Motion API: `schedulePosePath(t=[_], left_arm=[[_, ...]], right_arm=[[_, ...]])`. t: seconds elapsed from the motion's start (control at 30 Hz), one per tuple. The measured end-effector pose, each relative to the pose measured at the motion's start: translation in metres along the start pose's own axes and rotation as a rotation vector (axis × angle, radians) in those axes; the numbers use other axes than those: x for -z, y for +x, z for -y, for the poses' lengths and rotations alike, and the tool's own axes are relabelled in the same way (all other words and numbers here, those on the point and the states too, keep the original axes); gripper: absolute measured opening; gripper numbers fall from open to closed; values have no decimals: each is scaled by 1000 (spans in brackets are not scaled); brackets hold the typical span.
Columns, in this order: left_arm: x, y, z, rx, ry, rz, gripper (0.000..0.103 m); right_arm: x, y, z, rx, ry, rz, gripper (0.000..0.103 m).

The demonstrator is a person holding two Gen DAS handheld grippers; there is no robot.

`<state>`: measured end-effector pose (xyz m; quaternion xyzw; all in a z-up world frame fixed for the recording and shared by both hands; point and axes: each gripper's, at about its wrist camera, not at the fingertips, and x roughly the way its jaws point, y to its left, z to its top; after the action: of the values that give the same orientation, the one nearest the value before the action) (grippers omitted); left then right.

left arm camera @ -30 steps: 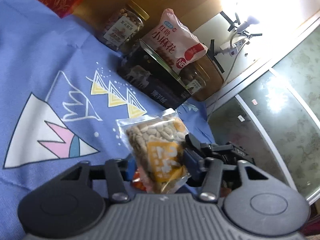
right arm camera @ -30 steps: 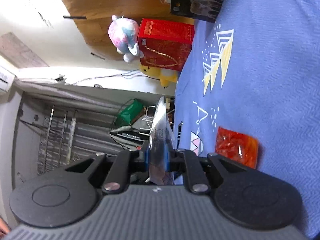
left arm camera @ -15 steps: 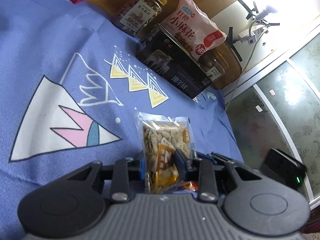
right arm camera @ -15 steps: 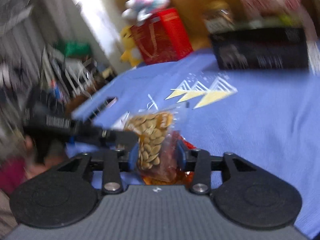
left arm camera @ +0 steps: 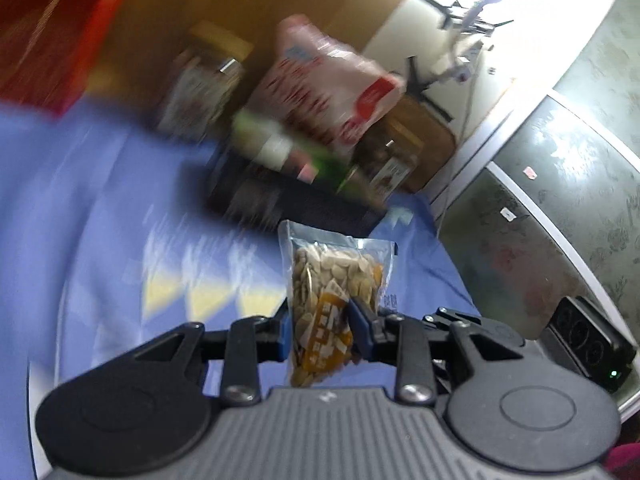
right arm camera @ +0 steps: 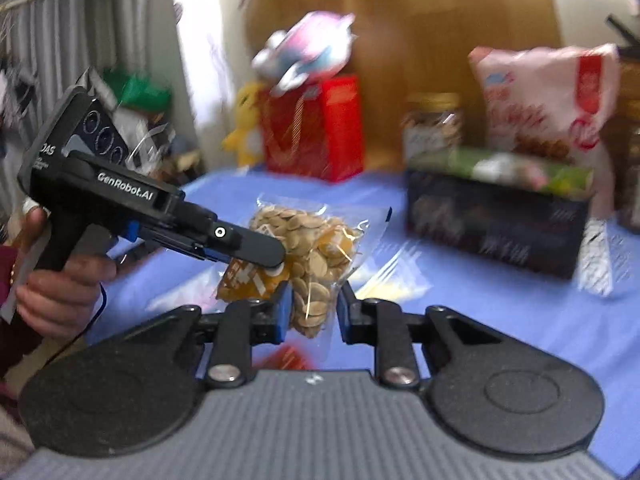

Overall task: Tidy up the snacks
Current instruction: 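Carry the seed packet into the tin box and release it, then lower the left tool to the red spicy packet and grasp it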

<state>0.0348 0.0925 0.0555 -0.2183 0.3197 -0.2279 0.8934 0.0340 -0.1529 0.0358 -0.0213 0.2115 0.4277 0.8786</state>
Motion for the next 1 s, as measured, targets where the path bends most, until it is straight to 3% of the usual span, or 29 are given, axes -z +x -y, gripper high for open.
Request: schedulePosePath(t=[0.2, 0.37, 0.47, 0.5, 0.57, 0.7, 0.83, 0.93, 1.0], left_arm=[[-77, 70, 25, -26, 123, 14, 31], [-119, 127, 35, -72, 181, 17, 37], [-126, 158, 33, -148, 201, 5, 52], [-126, 167, 31, -183, 202, -8, 52], [-122, 180, 25, -222, 180, -40, 52], [-114, 170, 16, -220, 136, -37, 52], [-102, 125, 18, -170, 112, 16, 52], [-82, 88, 15, -158, 133, 23, 56], [-60, 65, 8, -164, 132, 1, 56]], right_arm=[[-39, 17, 62, 154, 15, 87, 27], [-57, 35, 109, 262, 36, 121, 27], [-58, 50, 126, 337, 29, 126, 38], [-57, 55, 128, 376, 17, 127, 48], [-51, 58, 129, 446, 2, 131, 50], [-39, 45, 135, 467, 48, 158, 51], [-43, 32, 124, 432, 78, 183, 51], [-35, 15, 111, 355, 137, 179, 56], [-23, 6, 100, 259, 190, 143, 66]])
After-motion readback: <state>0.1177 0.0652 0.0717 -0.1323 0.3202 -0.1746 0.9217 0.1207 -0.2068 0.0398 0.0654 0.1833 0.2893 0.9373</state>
